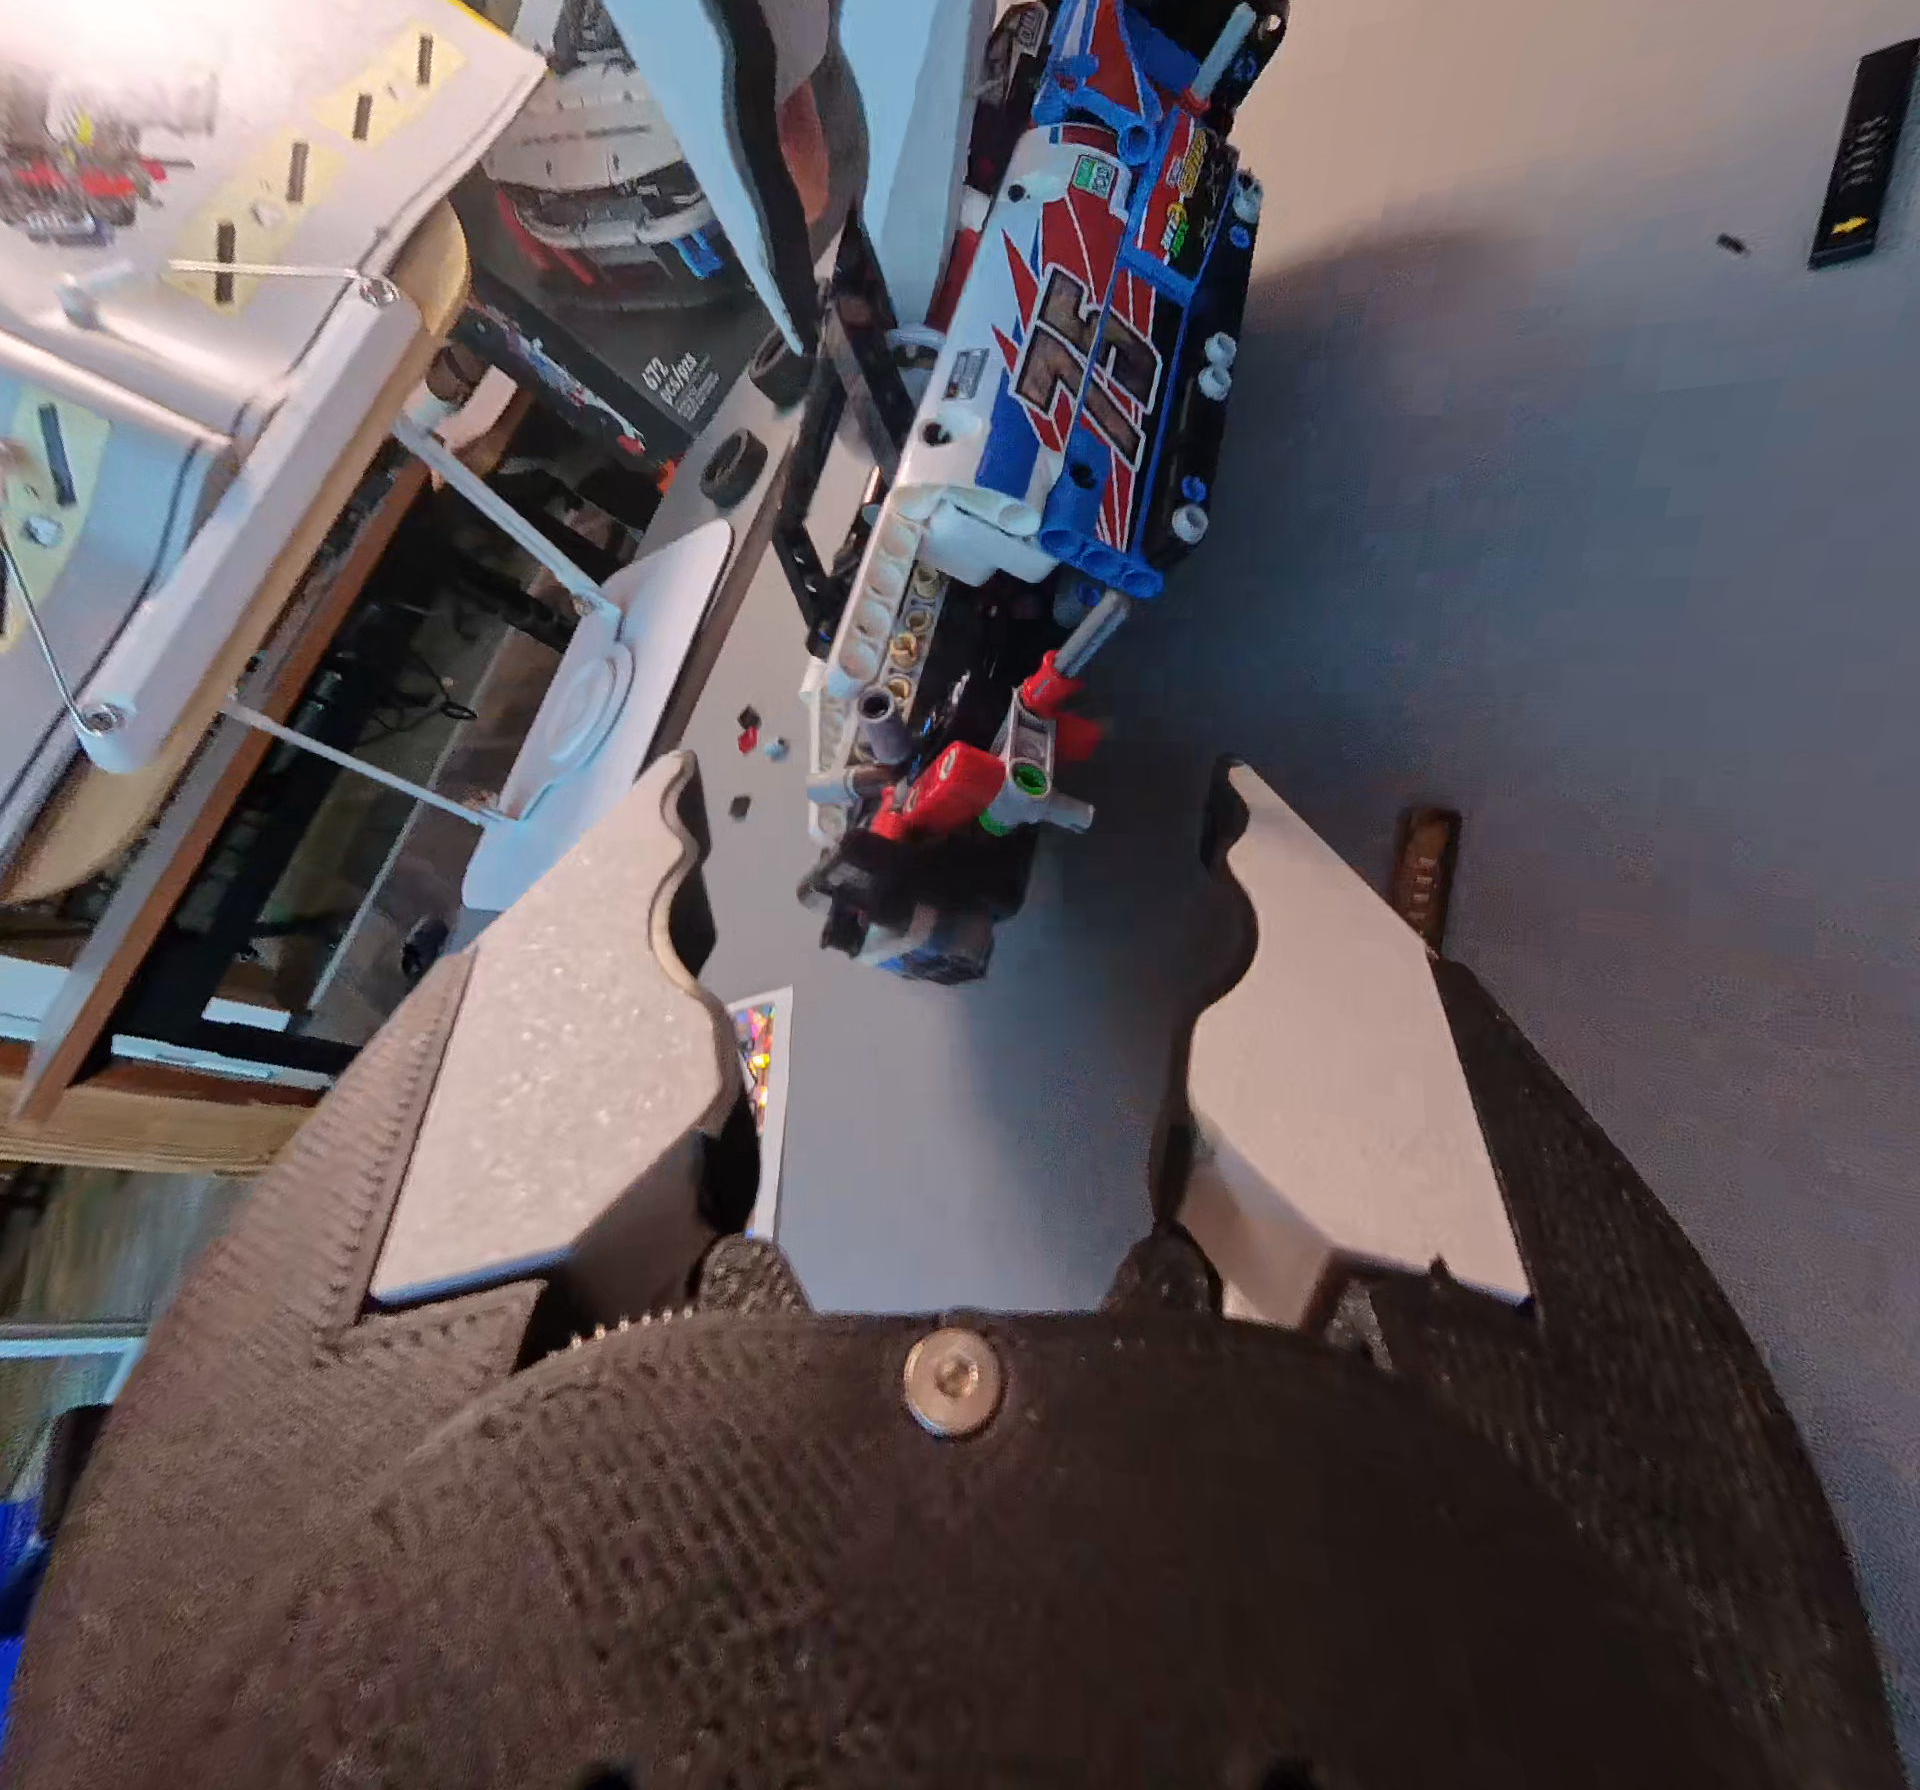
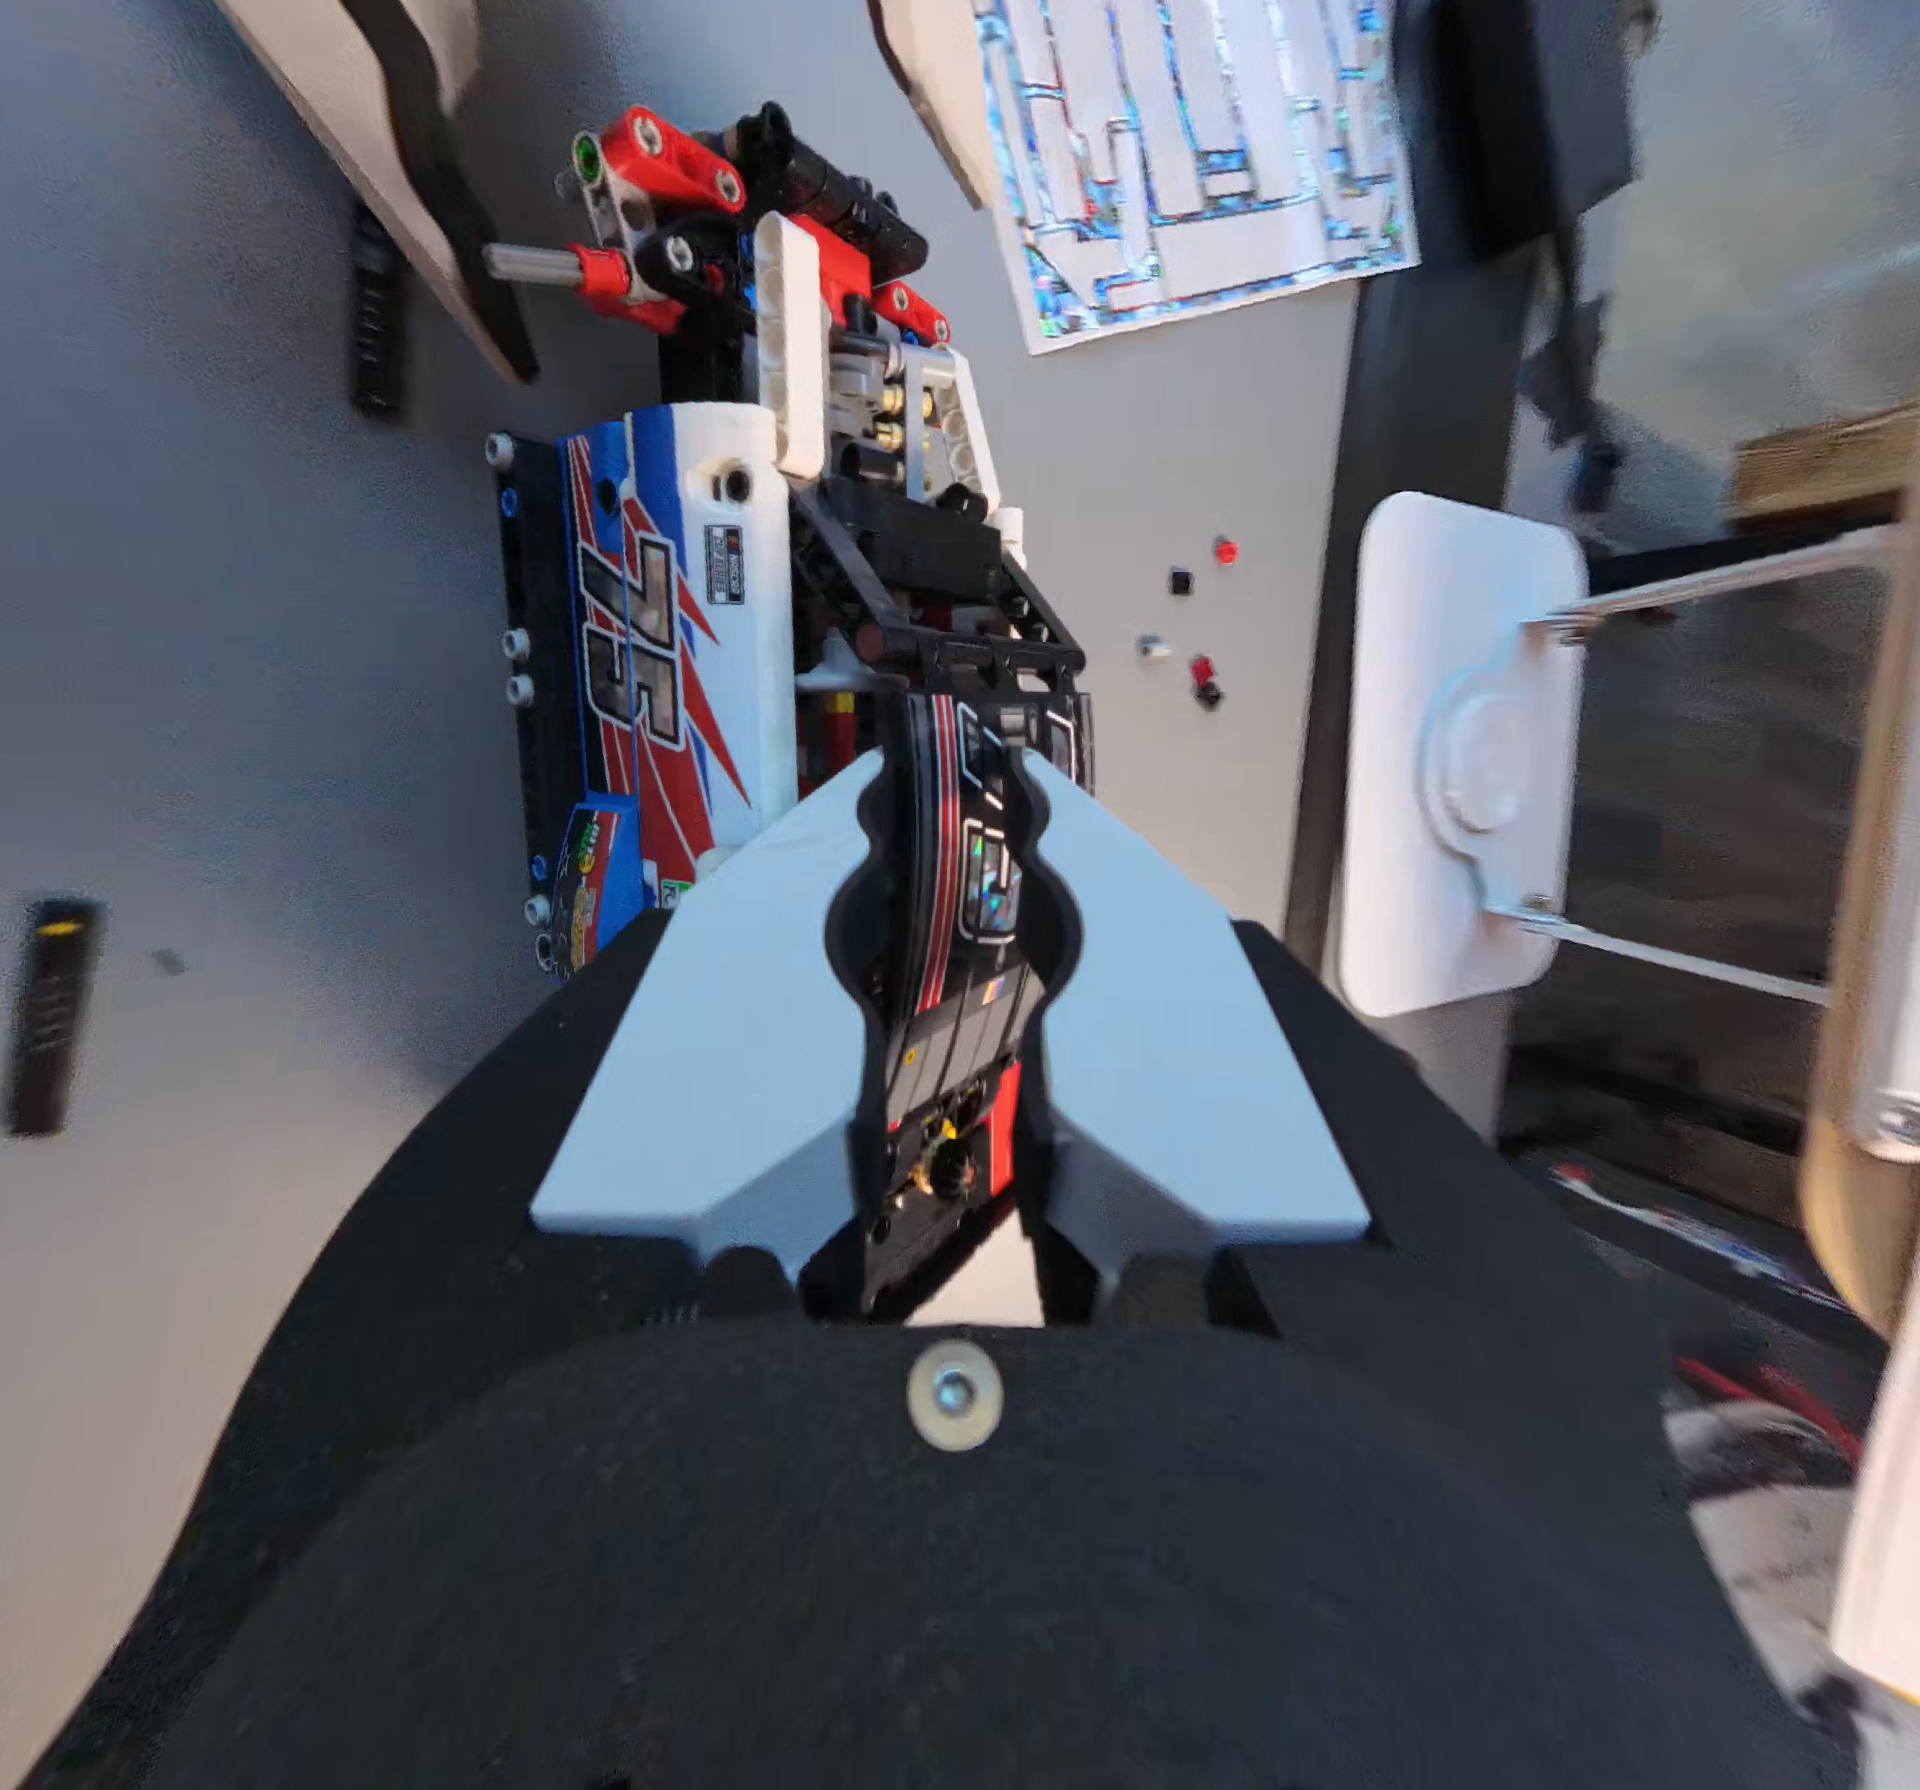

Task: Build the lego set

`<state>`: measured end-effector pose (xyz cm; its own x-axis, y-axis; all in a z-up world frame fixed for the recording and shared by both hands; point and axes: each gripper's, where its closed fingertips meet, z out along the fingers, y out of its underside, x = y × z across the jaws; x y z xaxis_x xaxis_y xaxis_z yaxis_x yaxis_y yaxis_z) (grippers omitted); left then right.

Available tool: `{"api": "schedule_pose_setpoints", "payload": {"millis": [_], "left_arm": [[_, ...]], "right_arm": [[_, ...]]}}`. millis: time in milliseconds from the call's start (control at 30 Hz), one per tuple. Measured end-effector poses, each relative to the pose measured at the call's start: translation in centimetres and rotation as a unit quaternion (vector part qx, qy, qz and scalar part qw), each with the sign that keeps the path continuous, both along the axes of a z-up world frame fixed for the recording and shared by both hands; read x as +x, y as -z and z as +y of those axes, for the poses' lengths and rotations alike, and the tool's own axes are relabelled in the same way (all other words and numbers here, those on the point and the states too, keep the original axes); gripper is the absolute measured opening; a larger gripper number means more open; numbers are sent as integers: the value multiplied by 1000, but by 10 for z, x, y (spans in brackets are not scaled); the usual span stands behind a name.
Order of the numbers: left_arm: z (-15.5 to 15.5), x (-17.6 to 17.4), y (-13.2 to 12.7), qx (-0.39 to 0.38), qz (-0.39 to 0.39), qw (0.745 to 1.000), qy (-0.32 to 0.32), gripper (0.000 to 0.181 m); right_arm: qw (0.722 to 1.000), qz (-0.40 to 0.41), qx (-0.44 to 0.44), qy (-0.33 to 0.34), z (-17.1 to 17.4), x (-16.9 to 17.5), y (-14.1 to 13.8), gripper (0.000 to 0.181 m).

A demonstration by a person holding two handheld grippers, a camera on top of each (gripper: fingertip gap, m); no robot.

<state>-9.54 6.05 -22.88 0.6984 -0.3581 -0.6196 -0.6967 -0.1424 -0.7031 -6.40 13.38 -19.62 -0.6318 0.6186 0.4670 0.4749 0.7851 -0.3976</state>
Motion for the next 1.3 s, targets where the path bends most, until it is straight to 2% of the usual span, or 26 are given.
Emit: {"api": "schedule_pose_setpoints", "payload": {"millis": [100,200,267,367,433,500,567,667,767,867,933,1033,1100,1167,1233,1300], "left_arm": [[4,15,-9,25,-10,999,16,88],[3,28,-4,3,-50,998,40,49],[1,28,-2,-15,-90,995,44,41],[-1,24,-3,-21,-117,992,34,38],[-4,22,-2,-29,-132,990,35,35],[-6,22,-2,-32,-138,989,43,34],[-6,22,-2,-35,-144,988,49,34],[-5,22,-2,-40,-162,984,55,34],[-5,20,-2,-44,-175,982,57,34],[-6,20,-2,-49,-183,980,61,34],[-9,21,-2,-54,-196,977,67,34],[-14,23,-2,-65,-208,973,82,34],[-17,25,-2,-74,-214,969,95,34],[-19,29,-2,-82,-223,965,107,34],[-21,32,-2,-89,-227,963,117,34],[-22,35,-2,-94,-232,960,124,34]], "right_arm": [[986,-114,-117,-15,-16,15,-7,13],[973,-155,-171,-8,-21,9,-3,10],[977,-129,-171,2,-16,0,-10,14],[980,-33,-197,18,-11,-3,-52,23],[982,38,-186,17,-12,14,-82,24],[980,61,-188,5,-28,49,-91,23],[983,20,-183,3,-44,91,-65,22],[981,-65,-181,29,-62,141,5,24],[978,-97,-171,67,-65,160,63,26],[969,-96,-211,84,-73,154,77,26],[972,-122,-186,80,-71,155,88,27],[970,-135,-187,69,-73,151,89,5],[968,-159,-186,48,-78,156,89,5],[969,-144,-201,25,-86,152,66,5],[973,-81,-217,14,-86,131,9,5],[980,-19,-197,2,-78,108,-51,4]]}}
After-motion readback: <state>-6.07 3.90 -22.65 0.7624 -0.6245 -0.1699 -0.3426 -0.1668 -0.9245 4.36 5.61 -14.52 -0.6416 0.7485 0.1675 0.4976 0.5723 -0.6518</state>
